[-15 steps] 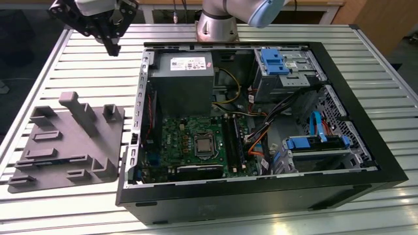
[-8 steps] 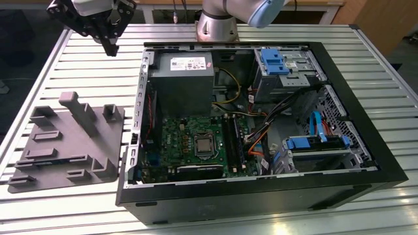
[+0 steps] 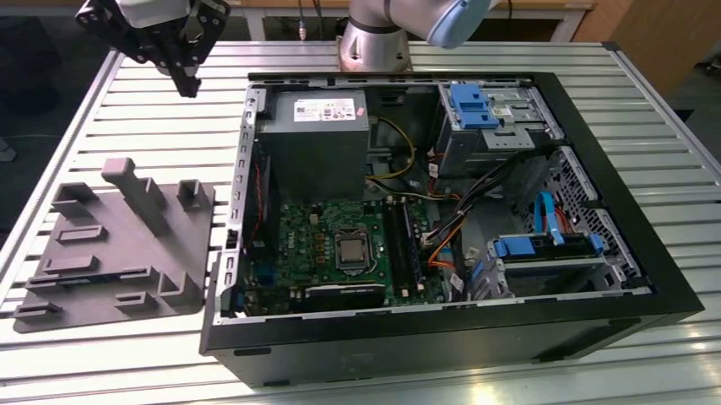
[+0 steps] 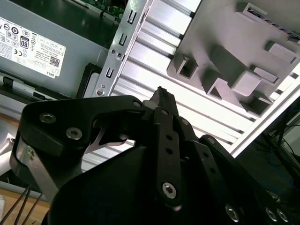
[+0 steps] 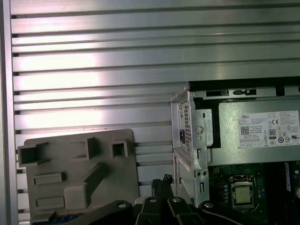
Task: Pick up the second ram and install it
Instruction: 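Reach for the second ram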
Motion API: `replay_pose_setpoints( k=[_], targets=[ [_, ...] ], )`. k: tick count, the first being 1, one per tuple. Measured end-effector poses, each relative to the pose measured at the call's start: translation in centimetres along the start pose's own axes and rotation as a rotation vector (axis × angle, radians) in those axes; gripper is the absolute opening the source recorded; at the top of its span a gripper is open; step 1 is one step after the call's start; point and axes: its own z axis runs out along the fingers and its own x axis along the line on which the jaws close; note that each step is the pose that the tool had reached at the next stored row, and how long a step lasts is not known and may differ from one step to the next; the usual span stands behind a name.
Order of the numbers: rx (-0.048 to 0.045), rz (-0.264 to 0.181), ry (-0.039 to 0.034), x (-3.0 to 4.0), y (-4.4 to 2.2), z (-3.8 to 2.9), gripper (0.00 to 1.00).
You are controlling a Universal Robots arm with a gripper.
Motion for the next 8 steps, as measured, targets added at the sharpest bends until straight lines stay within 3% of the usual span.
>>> replay_pose_setpoints(
  k=[8],
  targets=[
    [-0.0001, 0.0, -0.0001, 0.42, -0.03, 0.01, 0.11]
  ],
)
